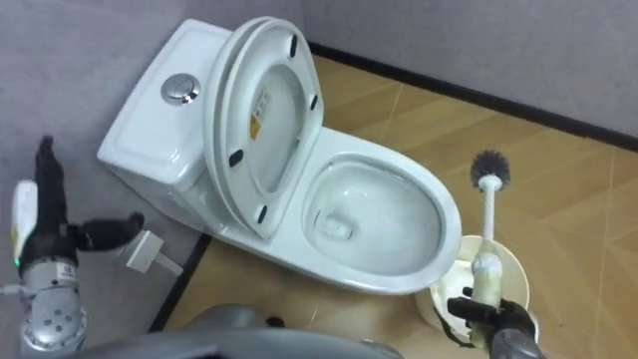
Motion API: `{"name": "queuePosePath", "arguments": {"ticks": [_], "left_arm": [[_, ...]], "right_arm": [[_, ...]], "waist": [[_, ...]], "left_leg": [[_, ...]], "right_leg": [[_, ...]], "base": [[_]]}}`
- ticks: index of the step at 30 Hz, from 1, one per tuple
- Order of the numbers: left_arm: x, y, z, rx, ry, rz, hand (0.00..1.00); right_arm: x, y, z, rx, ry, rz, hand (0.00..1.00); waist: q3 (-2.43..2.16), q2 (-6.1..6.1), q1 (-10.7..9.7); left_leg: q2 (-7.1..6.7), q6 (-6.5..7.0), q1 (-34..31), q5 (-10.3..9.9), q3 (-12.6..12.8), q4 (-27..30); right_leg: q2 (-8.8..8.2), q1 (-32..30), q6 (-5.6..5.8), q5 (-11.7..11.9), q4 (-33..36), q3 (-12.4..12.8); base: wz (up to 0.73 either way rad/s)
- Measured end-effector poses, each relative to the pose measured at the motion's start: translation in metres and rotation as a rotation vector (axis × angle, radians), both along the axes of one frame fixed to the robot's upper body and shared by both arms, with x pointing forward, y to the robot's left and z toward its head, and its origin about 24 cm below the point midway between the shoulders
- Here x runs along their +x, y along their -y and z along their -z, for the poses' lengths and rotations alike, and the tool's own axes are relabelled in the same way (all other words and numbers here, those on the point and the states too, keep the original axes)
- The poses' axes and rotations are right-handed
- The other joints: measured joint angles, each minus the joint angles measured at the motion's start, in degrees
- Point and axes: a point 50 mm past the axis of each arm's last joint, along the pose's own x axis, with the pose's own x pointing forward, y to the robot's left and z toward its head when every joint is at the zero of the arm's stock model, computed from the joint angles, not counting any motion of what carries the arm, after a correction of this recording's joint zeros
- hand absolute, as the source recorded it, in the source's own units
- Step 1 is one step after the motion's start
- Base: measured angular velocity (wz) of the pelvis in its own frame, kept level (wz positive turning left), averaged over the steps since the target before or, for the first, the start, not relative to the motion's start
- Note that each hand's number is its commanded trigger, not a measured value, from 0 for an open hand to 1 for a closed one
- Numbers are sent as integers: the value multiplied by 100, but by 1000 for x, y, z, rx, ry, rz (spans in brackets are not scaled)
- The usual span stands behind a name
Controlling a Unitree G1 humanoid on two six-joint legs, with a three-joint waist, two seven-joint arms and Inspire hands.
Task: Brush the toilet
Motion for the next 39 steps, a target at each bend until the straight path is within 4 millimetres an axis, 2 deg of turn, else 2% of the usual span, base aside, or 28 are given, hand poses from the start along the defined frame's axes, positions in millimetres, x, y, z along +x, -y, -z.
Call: {"name": "queuePosePath", "arguments": {"ticks": [3, 6, 9, 11, 14, 18, 25, 28, 32, 34, 36, 39], "left_arm": [[12, 4, -12, 64, 62, 56, 0], [21, 5, -21, 120, 97, 93, 0], [33, 8, -31, 201, 136, 156, 0], [36, 13, -32, 208, 145, 189, 0], [36, 21, -29, 214, 135, 229, 0], [38, 24, -15, 209, 63, 272, 0], [45, 24, 12, 179, -98, 326, 0], [54, 27, 21, 167, -146, 355, 0], [68, 33, 30, 159, -199, 402, 0], [77, 36, 25, 172, -175, 422, 0], [89, 36, 19, 200, -142, 459, 0], [97, 36, 12, 234, -115, 499, 0]], "right_arm": [[11, -1, -3, -27, 11, -75, 100], [18, -1, -5, -49, 23, -131, 100], [30, -1, -9, -84, 18, -283, 100], [36, -2, -10, -102, 13, -369, 100], [44, -8, -12, -118, 11, -492, 100], [58, -16, -17, -160, 9, -685, 100], [71, -13, -23, -212, -1, -783, 100], [76, -8, -27, -239, -6, -811, 100], [94, -2, -38, -322, -13, -902, 100], [105, 0, -44, -369, -14, -951, 100], [115, 1, -48, -418, -49, -1018, 100], [129, 2, -55, -470, -63, -1073, 100]], "waist": [[7, -14, 10], [-2, 27, -8], [19, 54, 1], [14, 91, -23], [25, 149, -13], [9, 194, 12], [-12, 308, -20], [19, 375, -26], [74, 448, -42], [98, 466, -31], [121, 441, 20], [141, 417, 95]], "left_leg": [[-1, -2, 31, -8, -60, 2], [8, -10, 21, -31, -79, 18], [6, -10, 20, -48, -78, 6], [8, -5, 17, -71, -64, 2], [8, 4, -5, -76, -22, -7], [15, 6, -88, -78, 11, 24], [61, 10, -377, -75, 81, 45], [89, 25, -681, -67, 108, 187], [111, 103, -1122, -11, 255, 304], [111, 146, -1435, 29, 273, 383], [74, 197, -1697, 95, 297, 394], [55, 245, -1921, 167, 360, 410]], "right_leg": [[2, 37, 6, 0, -9, -12], [25, 31, 4, 1, -8, -6], [22, 9, 4, 1, 6, 29], [12, -17, 9, -1, 20, 49], [-17, -72, 15, 1, 45, 75], [-22, -171, 14, 3, 105, 146], [-42, -572, 10, 6, 345, 225], [-40, -859, -6, 14, 503, 281], [-115, -1461, -6, 14, 860, 410], [-150, -1821, -6, 14, 1039, 452], [-230, -2158, 3, 9, 1228, 466], [-259, -2478, 27, 12, 1392, 587]], "base": [[2], [0], [-5], [-8], [-10], [-8], [-4], [-5], [-17], [-10], [0], [-7]]}}
